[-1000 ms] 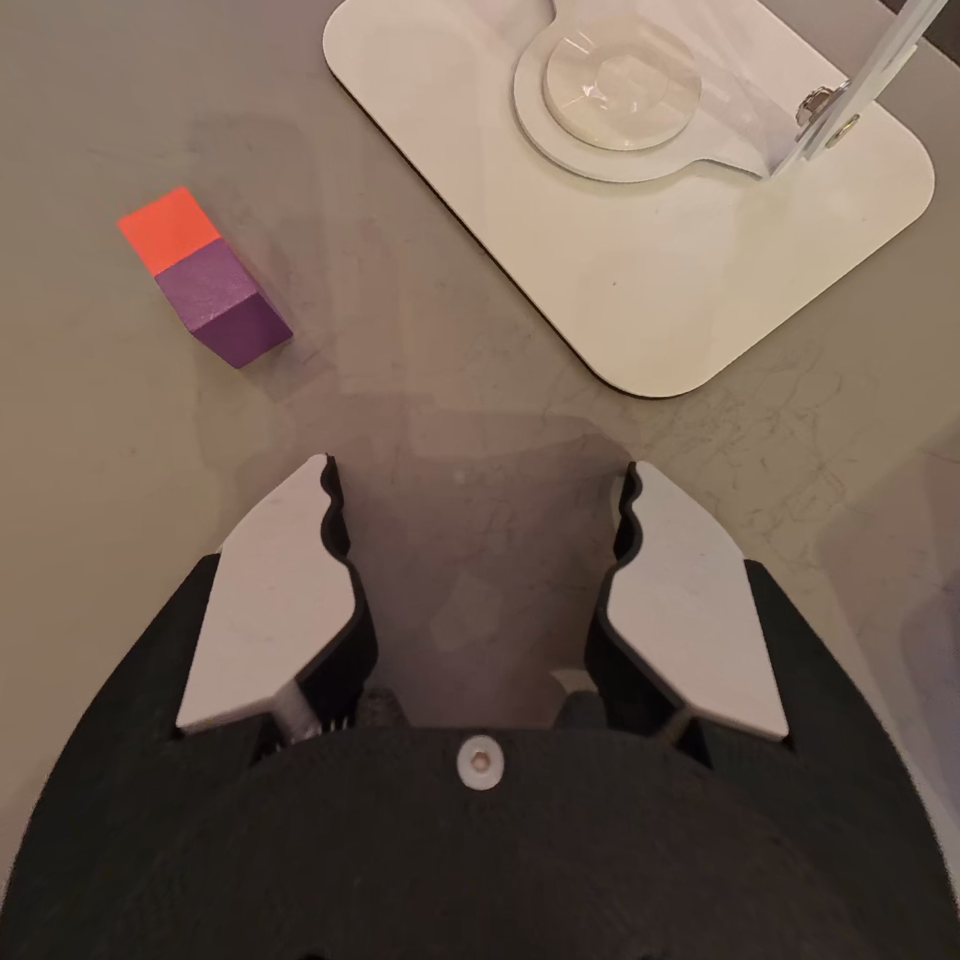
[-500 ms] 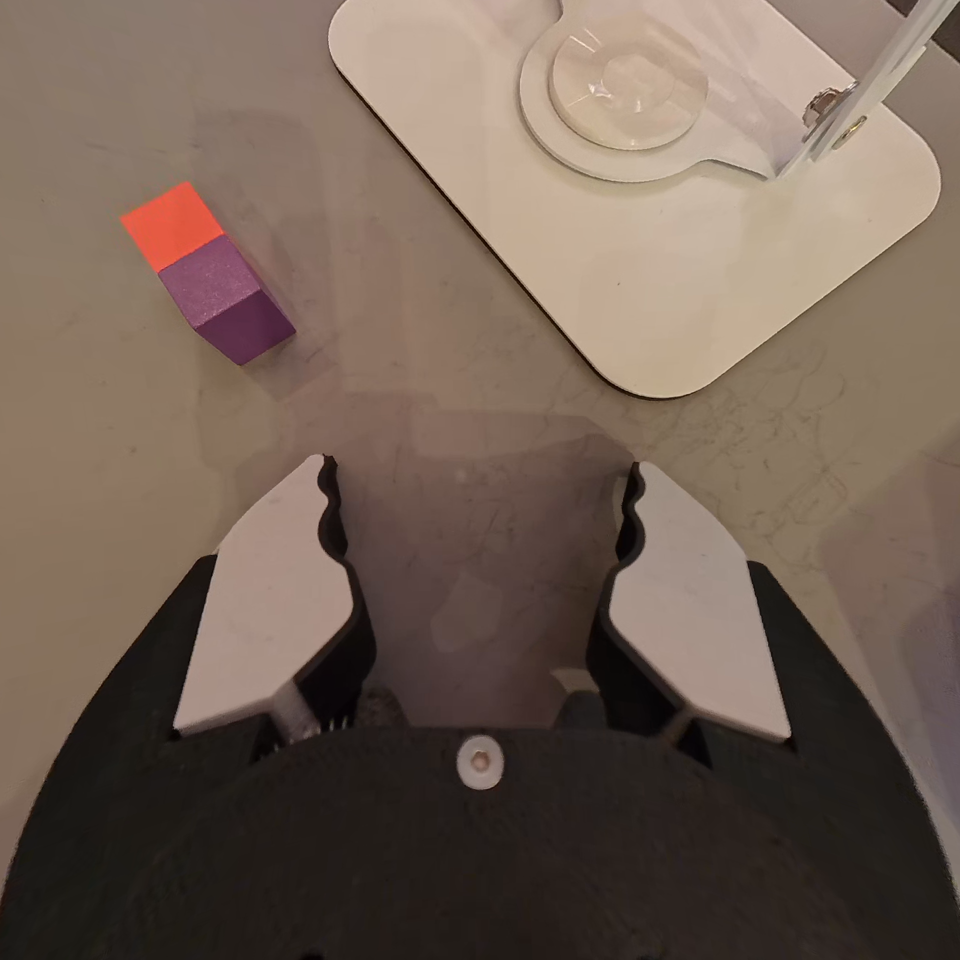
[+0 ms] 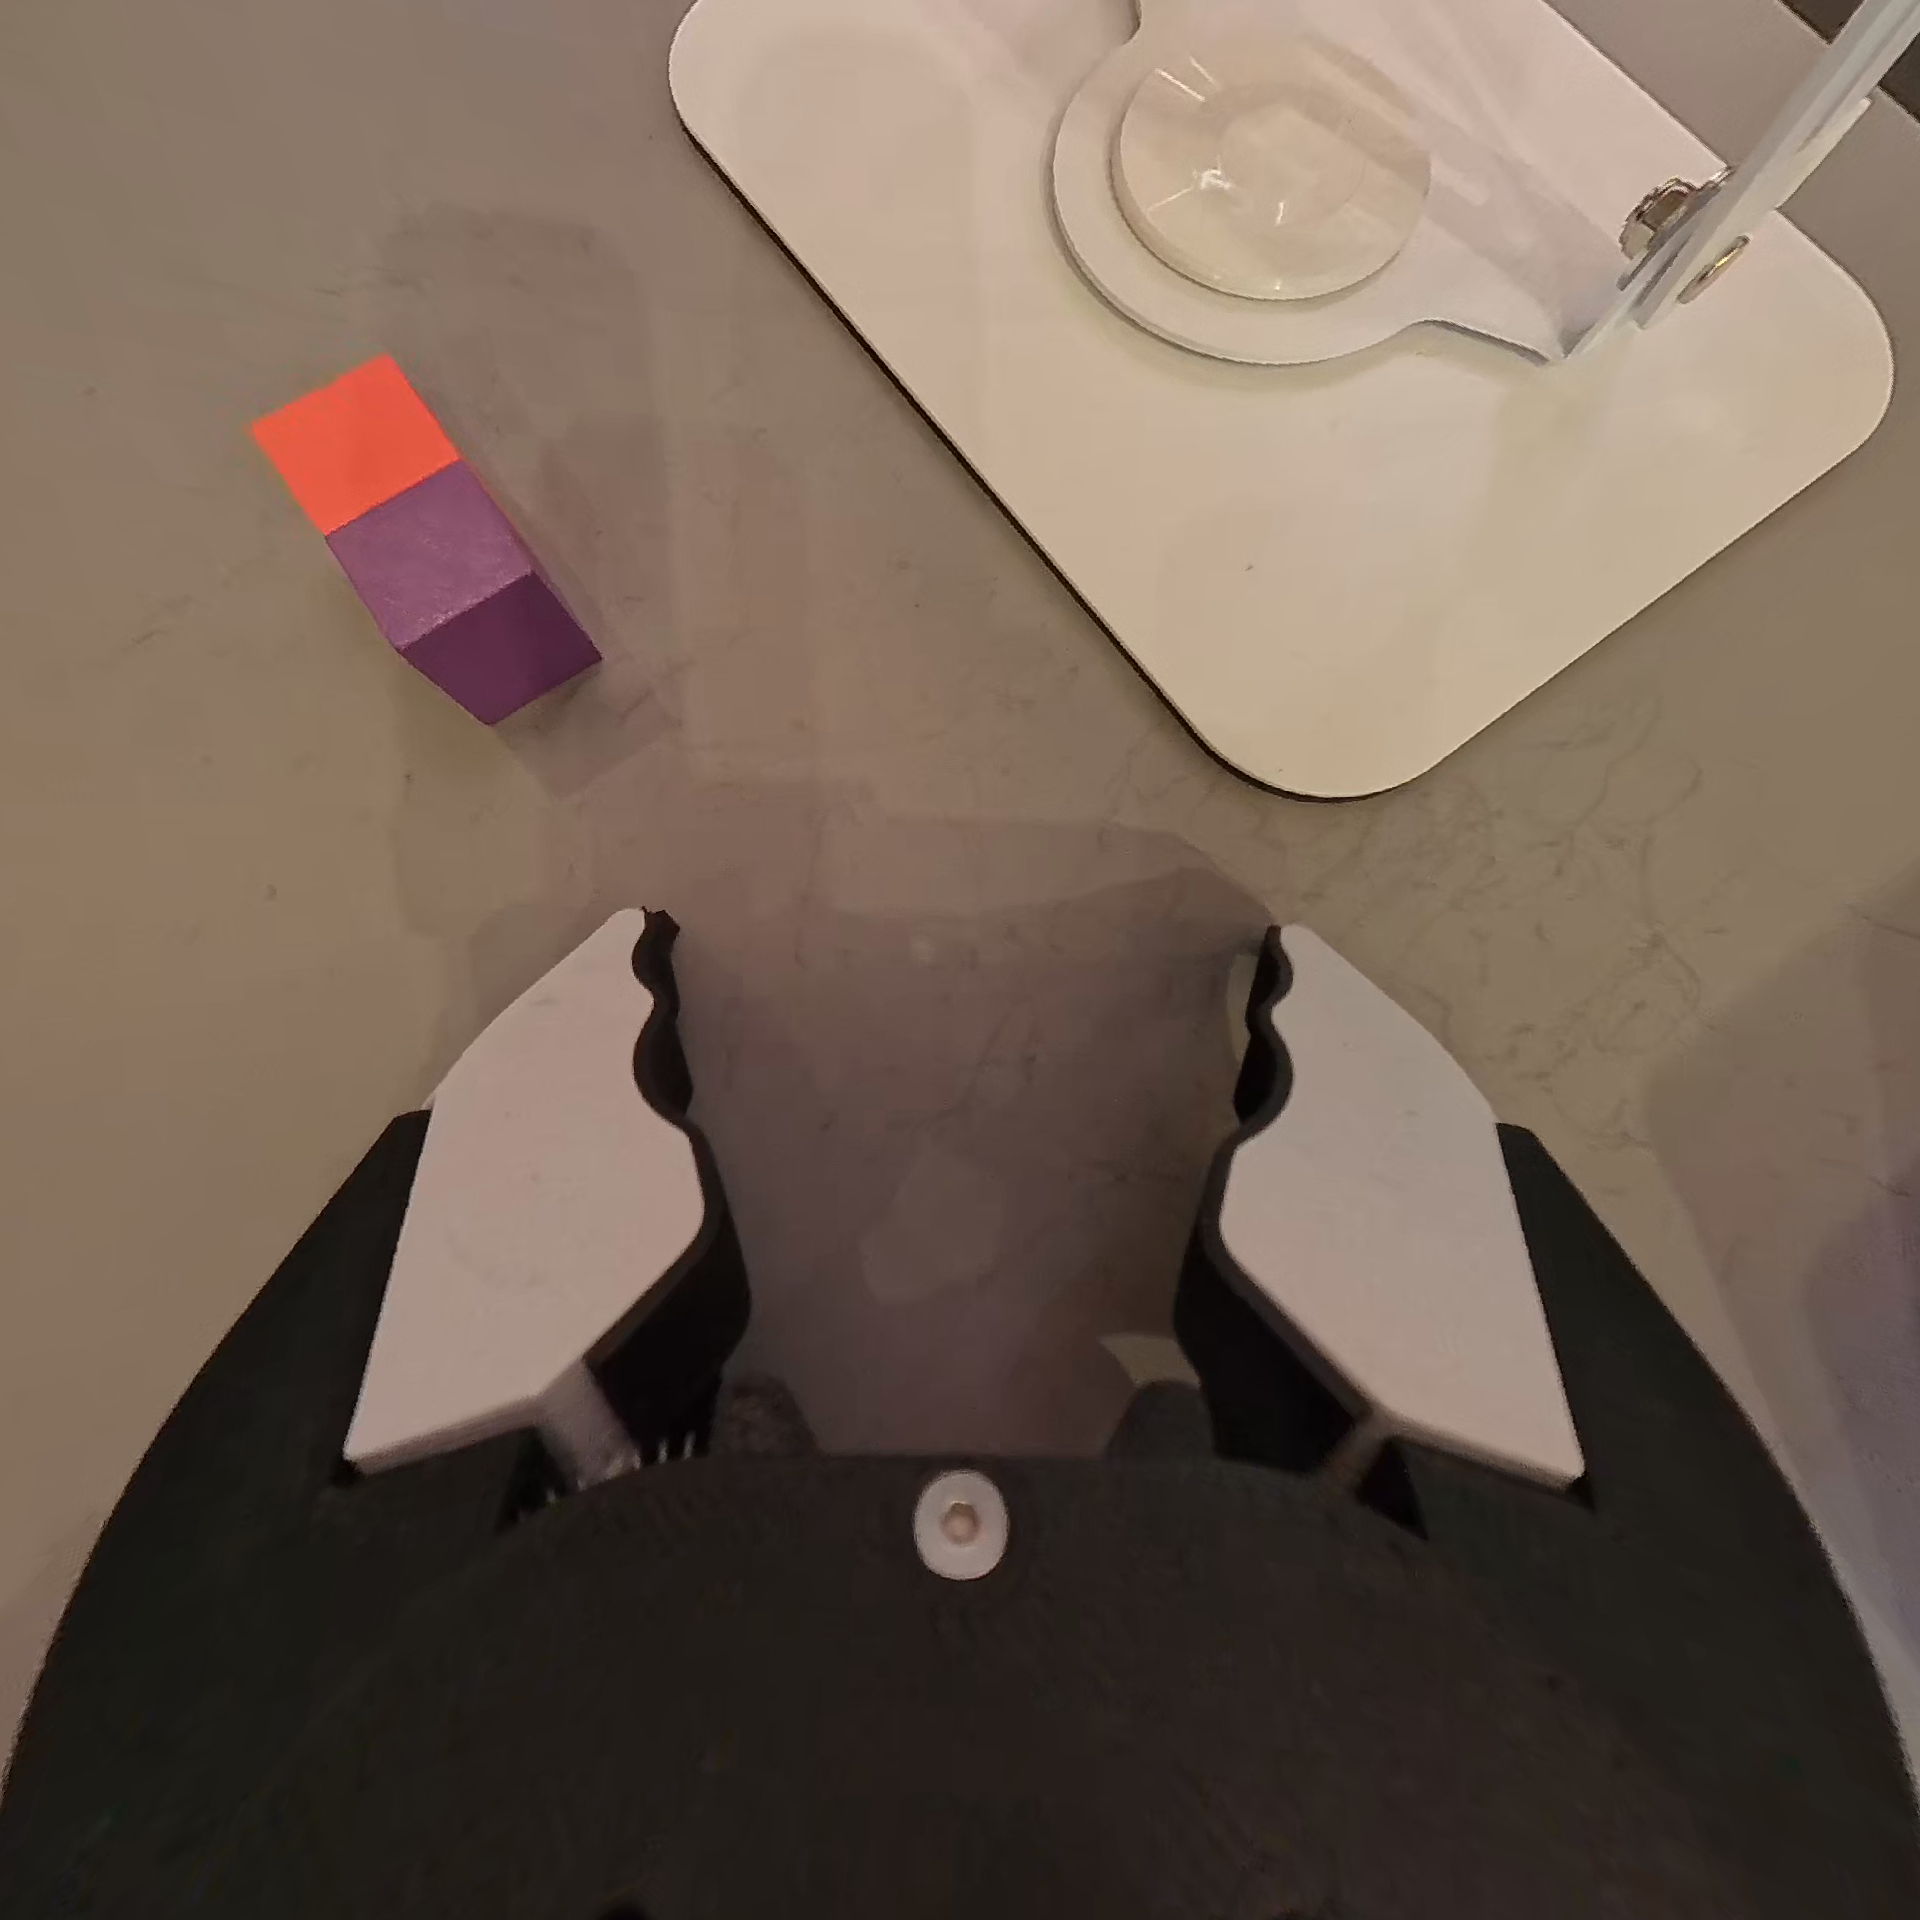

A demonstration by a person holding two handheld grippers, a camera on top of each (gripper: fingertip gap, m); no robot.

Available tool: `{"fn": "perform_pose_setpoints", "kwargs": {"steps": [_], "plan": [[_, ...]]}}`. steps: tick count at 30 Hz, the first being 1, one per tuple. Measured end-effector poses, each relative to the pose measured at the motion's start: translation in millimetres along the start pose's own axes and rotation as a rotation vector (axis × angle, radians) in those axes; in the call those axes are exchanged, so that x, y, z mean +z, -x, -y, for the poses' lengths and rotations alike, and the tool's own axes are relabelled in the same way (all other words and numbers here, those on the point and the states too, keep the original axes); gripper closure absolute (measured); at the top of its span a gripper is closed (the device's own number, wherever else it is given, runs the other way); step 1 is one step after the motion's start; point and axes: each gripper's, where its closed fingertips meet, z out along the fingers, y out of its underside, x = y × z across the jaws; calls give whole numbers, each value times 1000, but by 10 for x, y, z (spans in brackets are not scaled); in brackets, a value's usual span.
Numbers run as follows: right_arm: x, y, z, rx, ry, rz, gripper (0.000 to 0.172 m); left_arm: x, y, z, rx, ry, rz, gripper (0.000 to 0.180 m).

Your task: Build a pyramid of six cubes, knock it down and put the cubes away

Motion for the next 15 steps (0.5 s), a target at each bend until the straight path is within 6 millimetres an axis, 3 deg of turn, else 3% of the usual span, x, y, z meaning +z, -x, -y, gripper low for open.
{"fn": "perform_pose_setpoints", "kwargs": {"steps": [4, 8, 12, 15], "plan": [[0, 4, 0, -1, 0, 0, 66, -212, -862, 321, 159, -23, -122, 151], [-1, 3, -1, -1, 0, 1, 66, -62, -1756, 617, 325, 4, -249, 151], [-1, 3, -1, -1, 0, 2, 66, 213, -2354, 713, 452, 58, -312, 151], [-2, 4, -2, -2, 0, 3, 66, 377, -2579, 702, 477, 77, -355, 152]]}}
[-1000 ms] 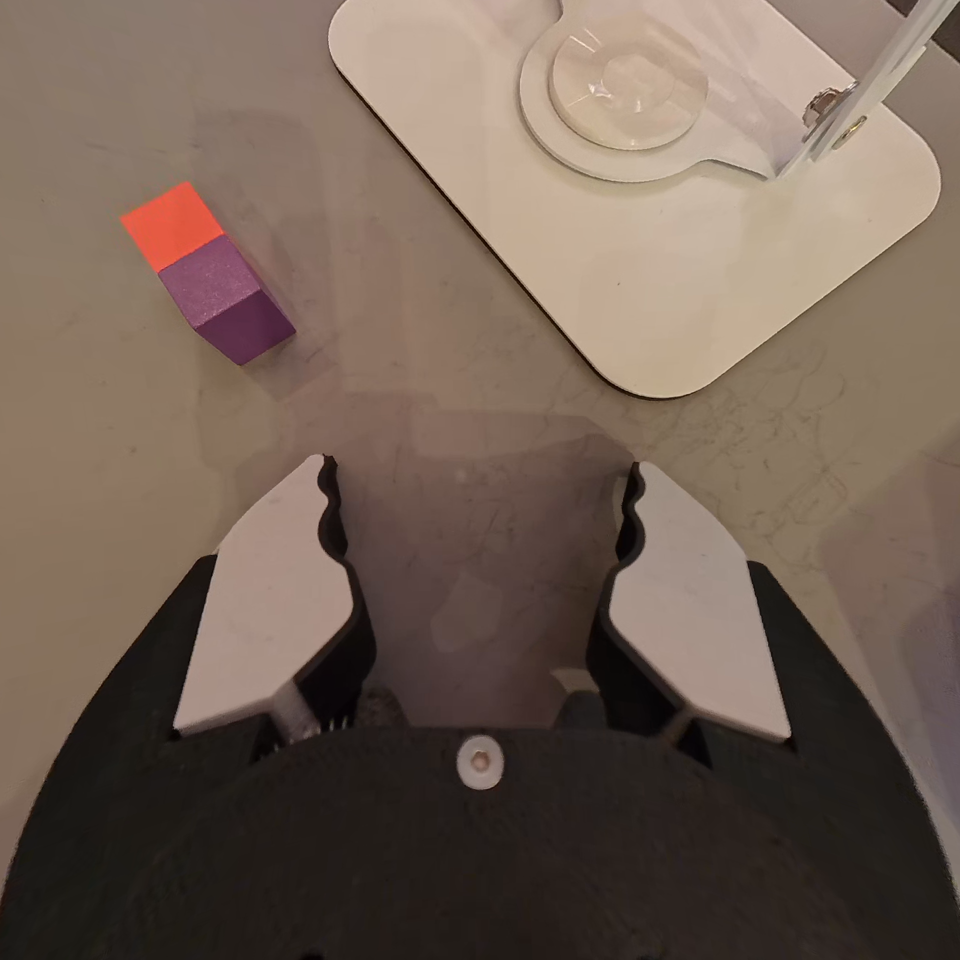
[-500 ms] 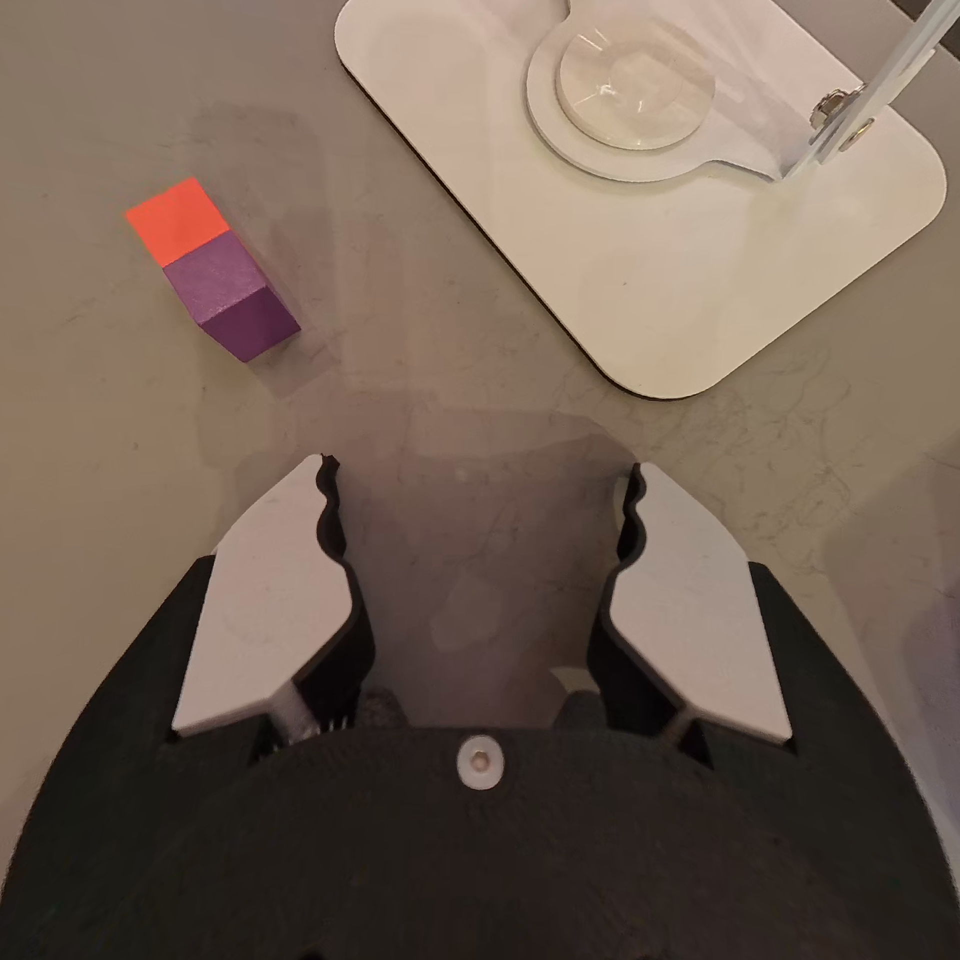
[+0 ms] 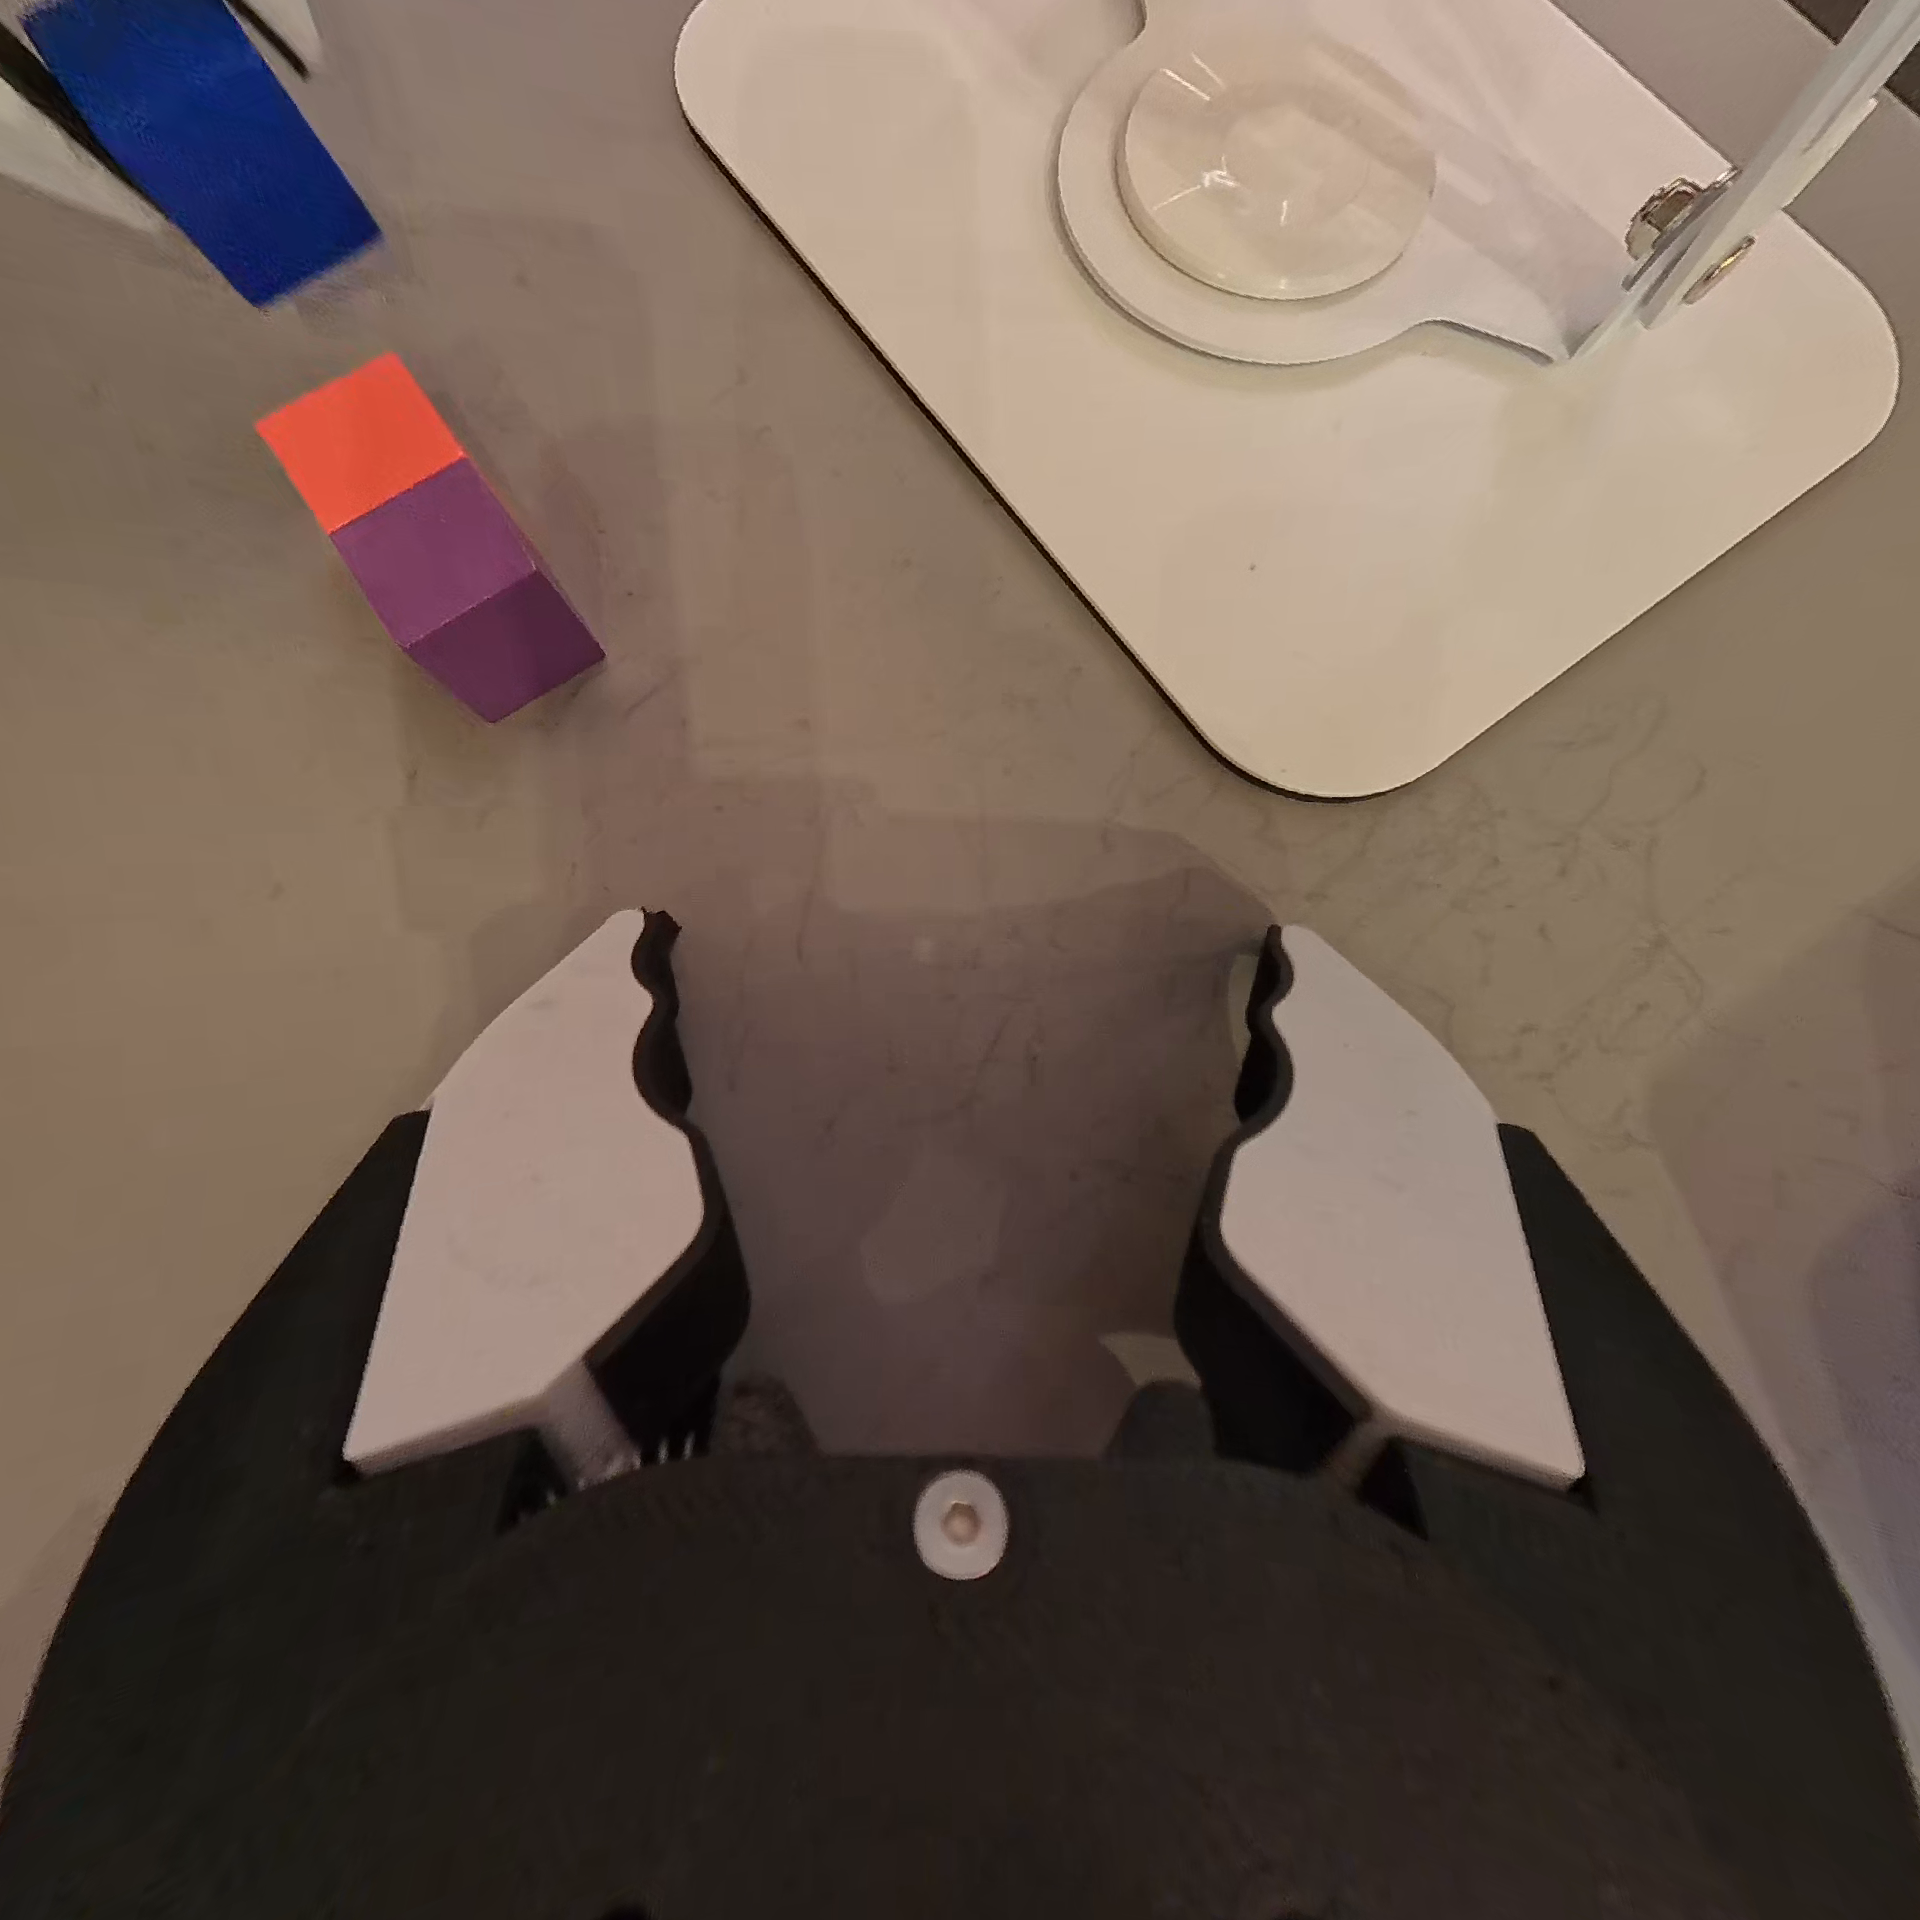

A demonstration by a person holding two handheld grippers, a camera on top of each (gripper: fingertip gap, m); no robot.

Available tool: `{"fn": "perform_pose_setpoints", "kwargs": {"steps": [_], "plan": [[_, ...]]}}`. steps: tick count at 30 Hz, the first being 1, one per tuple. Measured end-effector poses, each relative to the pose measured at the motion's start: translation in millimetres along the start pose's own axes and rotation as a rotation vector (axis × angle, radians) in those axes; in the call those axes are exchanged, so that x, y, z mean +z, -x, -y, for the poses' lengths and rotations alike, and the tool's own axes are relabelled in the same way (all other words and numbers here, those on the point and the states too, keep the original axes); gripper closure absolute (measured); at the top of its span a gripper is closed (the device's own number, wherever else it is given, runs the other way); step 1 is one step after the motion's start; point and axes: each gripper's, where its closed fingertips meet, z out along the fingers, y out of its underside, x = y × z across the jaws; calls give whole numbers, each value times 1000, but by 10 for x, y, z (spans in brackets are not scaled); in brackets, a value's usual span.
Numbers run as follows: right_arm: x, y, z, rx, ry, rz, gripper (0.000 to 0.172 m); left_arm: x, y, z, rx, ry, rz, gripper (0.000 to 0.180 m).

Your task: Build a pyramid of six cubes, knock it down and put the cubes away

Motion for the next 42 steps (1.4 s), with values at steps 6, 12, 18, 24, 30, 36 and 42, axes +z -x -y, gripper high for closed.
{"fn": "perform_pose_setpoints", "kwargs": {"steps": [6, 12, 18, 24, 30, 36, 42], "plan": [[1, 1, -1, 0, 0, 0, 66, 193, -114, 44, -40, -14, -68, 152], [1, 1, 0, -1, 0, 1, 66, 270, -161, 73, -49, -20, -94, 152], [0, 4, -1, -2, 1, 2, 66, 197, -154, 70, -62, -41, -106, 135], [0, 5, -3, -3, 1, 2, 66, 167, -120, -42, -71, -20, -119, 150], [0, 6, -2, -3, 1, 2, 66, 216, -174, -15, -54, -11, -130, 153], [1, 6, -1, -3, 1, 3, 66, 241, -190, 19, -50, -14, -127, 154], [1, 7, -1, -3, 1, 3, 66, 256, -156, 9, -69, -4, -111, 142]]}}
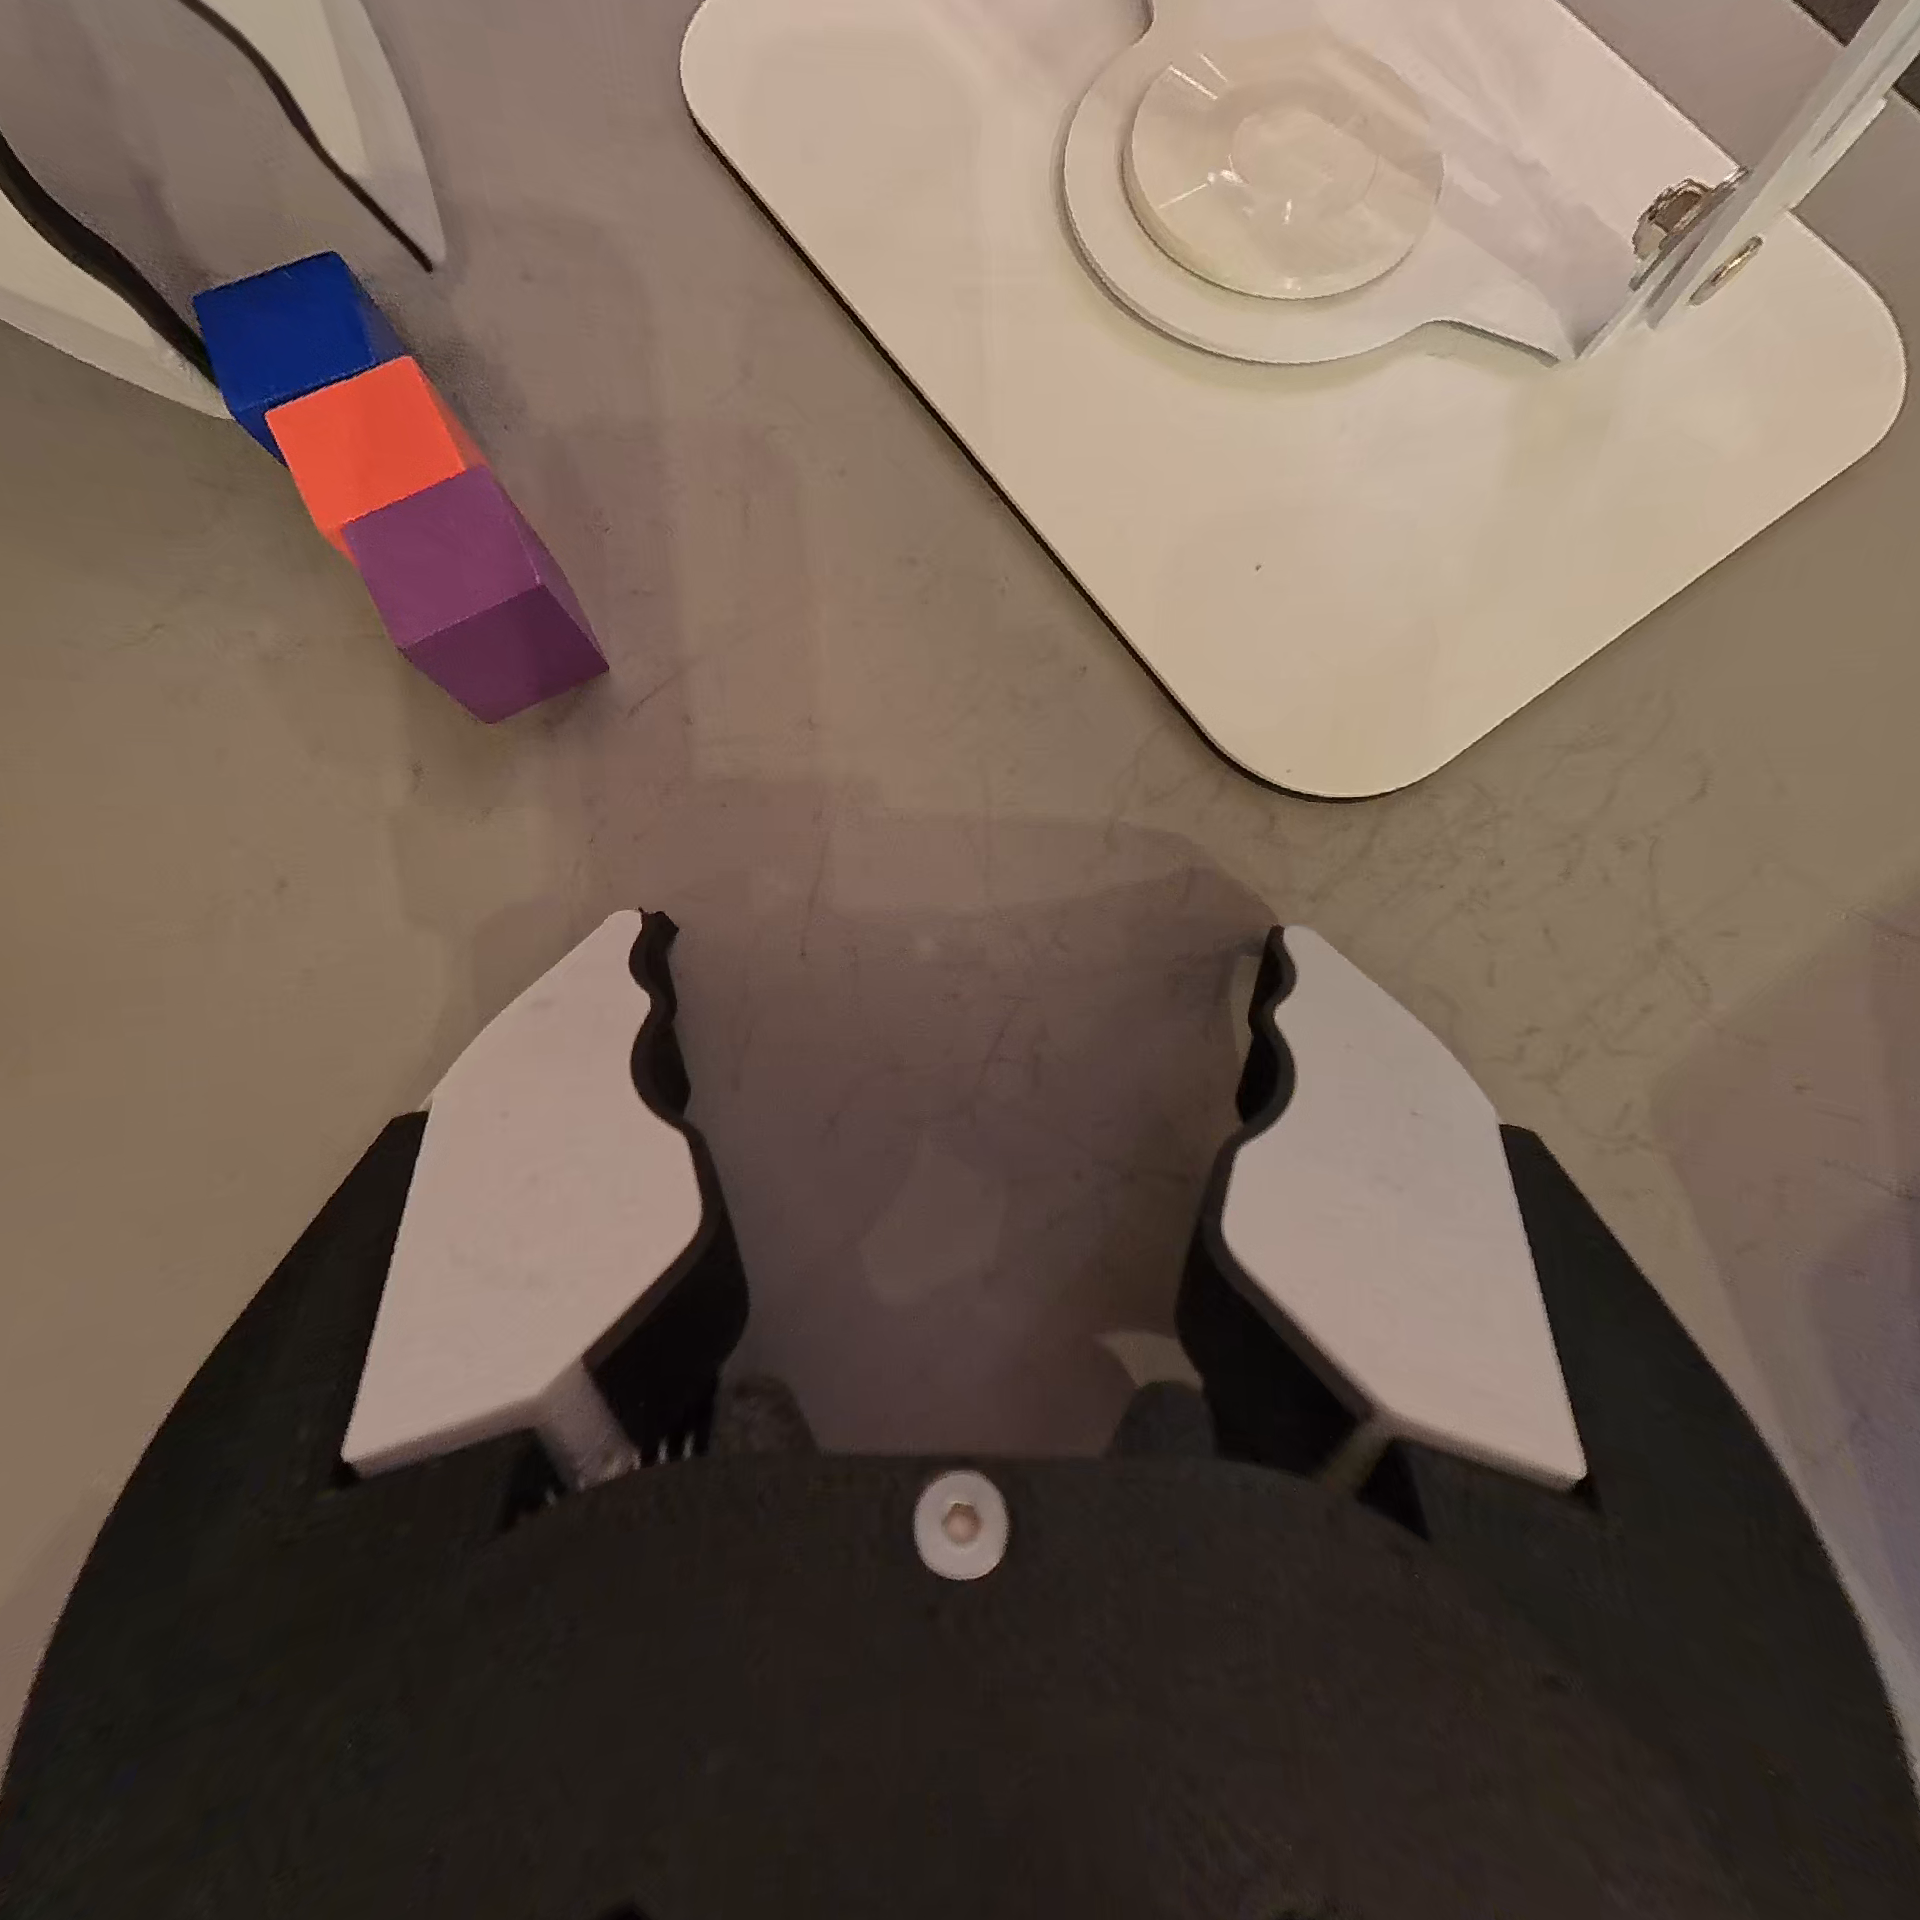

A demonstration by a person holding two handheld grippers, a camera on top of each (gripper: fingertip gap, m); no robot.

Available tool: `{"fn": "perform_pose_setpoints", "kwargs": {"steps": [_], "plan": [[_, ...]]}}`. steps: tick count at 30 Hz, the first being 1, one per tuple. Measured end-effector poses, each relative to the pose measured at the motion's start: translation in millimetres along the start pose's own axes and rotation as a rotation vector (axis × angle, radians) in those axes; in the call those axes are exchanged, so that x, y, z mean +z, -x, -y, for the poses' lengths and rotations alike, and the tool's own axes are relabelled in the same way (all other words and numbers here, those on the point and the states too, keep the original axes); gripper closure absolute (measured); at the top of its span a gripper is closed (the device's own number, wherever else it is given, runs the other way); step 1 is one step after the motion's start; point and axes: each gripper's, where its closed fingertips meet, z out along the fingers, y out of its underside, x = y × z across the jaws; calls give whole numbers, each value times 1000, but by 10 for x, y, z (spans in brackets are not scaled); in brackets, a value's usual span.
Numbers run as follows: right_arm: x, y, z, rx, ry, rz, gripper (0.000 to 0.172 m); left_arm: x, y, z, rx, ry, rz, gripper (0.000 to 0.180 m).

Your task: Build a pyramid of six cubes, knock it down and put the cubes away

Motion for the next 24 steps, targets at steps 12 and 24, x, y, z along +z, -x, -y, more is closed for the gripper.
{"fn": "perform_pose_setpoints", "kwargs": {"steps": [12, 24], "plan": [[1, -1, 1, 0, 0, 1, 66, 45, 36, 105, 36, -36, 34, 144], [1, -2, 1, 0, 0, 1, 66, 94, 12, 136, 39, -39, 20, 150]]}}
